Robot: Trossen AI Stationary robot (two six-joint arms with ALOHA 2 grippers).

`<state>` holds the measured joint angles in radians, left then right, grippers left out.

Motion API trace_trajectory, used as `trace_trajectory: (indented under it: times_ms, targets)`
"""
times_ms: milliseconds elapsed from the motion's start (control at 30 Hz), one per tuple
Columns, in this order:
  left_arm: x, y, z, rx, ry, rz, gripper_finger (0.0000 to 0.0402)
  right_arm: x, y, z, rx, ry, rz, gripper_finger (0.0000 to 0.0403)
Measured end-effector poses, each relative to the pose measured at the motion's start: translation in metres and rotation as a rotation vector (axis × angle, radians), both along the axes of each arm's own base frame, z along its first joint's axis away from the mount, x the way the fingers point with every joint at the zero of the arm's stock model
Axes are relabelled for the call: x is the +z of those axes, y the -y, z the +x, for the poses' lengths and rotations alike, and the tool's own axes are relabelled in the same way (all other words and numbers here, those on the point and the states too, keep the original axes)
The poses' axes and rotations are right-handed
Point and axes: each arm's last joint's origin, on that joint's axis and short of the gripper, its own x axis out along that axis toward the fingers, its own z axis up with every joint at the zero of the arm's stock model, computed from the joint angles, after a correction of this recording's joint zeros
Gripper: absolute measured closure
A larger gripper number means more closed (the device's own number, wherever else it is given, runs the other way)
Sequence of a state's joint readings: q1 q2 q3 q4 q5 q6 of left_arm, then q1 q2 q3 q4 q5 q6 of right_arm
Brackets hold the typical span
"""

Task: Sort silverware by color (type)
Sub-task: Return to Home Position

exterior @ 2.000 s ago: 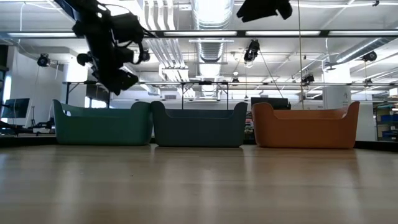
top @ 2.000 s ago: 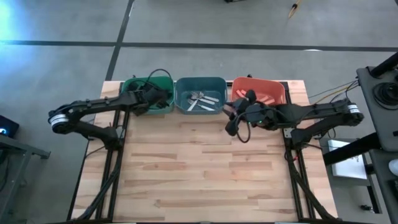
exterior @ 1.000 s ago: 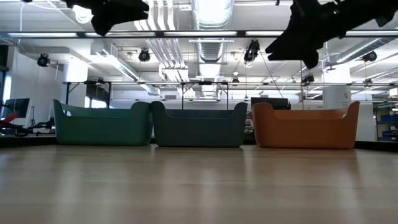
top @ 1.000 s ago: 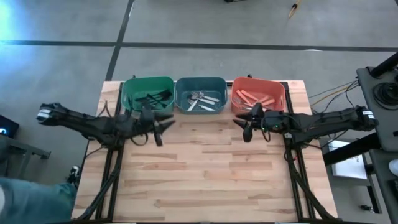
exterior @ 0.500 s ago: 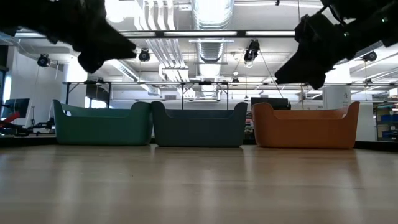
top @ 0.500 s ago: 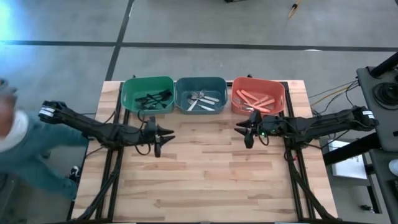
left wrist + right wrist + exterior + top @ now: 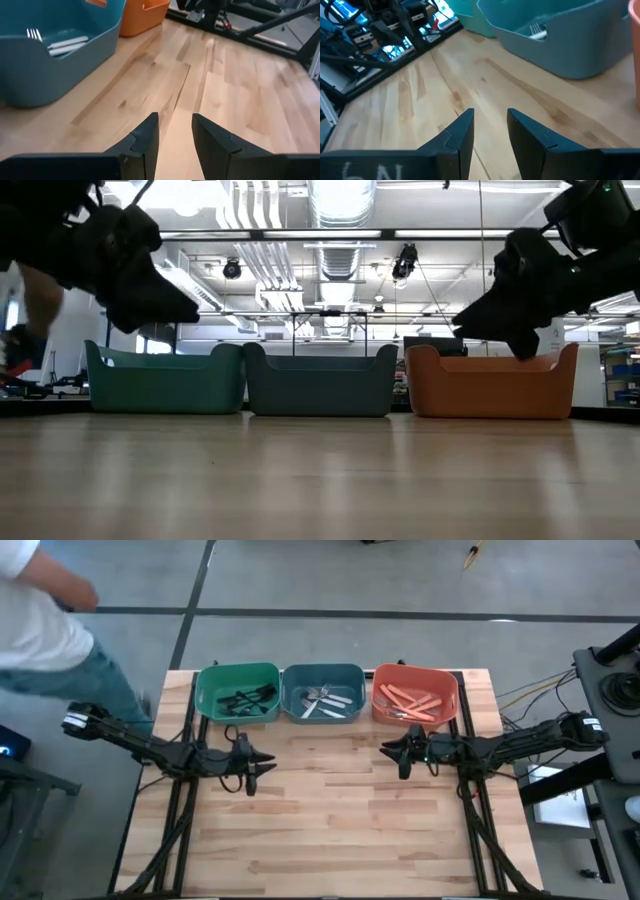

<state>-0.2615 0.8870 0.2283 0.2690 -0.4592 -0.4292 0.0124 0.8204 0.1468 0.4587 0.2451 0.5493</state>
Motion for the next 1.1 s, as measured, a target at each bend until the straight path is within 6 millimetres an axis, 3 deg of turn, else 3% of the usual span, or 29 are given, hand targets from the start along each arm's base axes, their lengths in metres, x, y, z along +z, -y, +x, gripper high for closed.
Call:
trace_trajectory:
  times_ms: [367, 667, 1100]
  targets:
    - [-0.037, -0.006, -0.02, 0.039, 0.046, -0.109, 0.0301, -0.008, 0.001, -0.004, -0.02, -0.028, 0.004, 0.0307]
    - [-0.045, -0.007, -0.024, 0.032, 0.02, -0.076, 0.0301, -0.013, 0.003, -0.007, -0.106, -0.065, 0.0, 0.0312]
    - [-0.049, -0.007, -0.026, 0.03, -0.03, -0.053, 0.0301, -0.014, 0.003, -0.007, -0.097, -0.088, -0.016, 0.0315]
